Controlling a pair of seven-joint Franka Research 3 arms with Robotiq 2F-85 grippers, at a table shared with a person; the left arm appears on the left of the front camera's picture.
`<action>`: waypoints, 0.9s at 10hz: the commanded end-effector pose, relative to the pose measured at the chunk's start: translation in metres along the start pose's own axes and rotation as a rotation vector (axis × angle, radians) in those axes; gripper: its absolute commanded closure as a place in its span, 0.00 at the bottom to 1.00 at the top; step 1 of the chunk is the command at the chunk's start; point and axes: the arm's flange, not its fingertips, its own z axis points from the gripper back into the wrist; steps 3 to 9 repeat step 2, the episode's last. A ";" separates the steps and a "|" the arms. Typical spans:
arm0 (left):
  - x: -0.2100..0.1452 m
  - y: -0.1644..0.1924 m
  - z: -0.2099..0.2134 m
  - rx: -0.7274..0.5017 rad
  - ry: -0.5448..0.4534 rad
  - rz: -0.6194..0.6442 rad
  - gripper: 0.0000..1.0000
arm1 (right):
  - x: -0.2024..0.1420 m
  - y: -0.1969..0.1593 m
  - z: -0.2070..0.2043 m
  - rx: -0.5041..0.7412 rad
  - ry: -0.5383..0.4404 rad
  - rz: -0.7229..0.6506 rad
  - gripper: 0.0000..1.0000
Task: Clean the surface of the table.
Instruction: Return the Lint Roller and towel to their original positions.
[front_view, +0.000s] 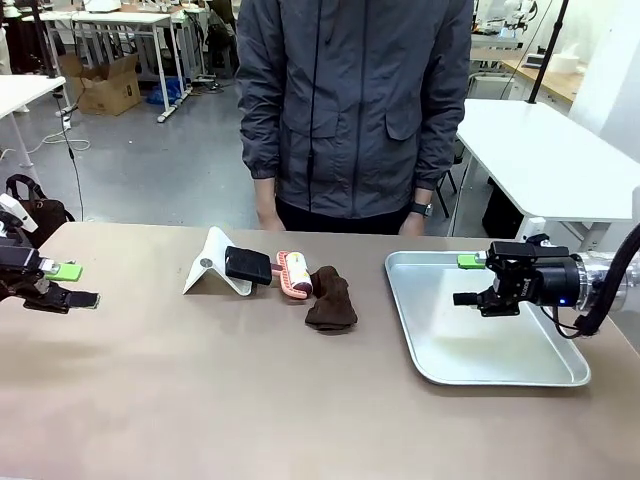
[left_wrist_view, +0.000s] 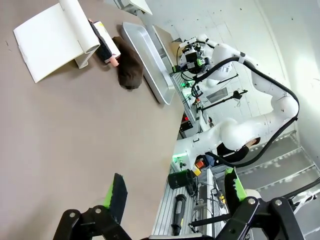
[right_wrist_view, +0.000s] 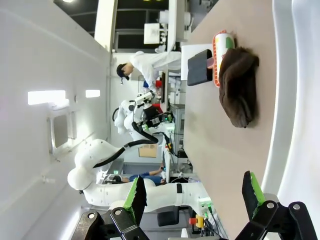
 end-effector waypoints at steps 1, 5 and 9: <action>-0.003 -0.004 -0.003 0.008 0.000 0.017 0.00 | 0.001 0.006 0.002 -0.021 0.006 -0.016 0.00; -0.003 -0.004 -0.003 0.008 0.000 0.017 0.00 | 0.001 0.006 0.002 -0.021 0.006 -0.016 0.00; -0.003 -0.004 -0.003 0.008 0.000 0.017 0.00 | 0.001 0.006 0.002 -0.021 0.006 -0.016 0.00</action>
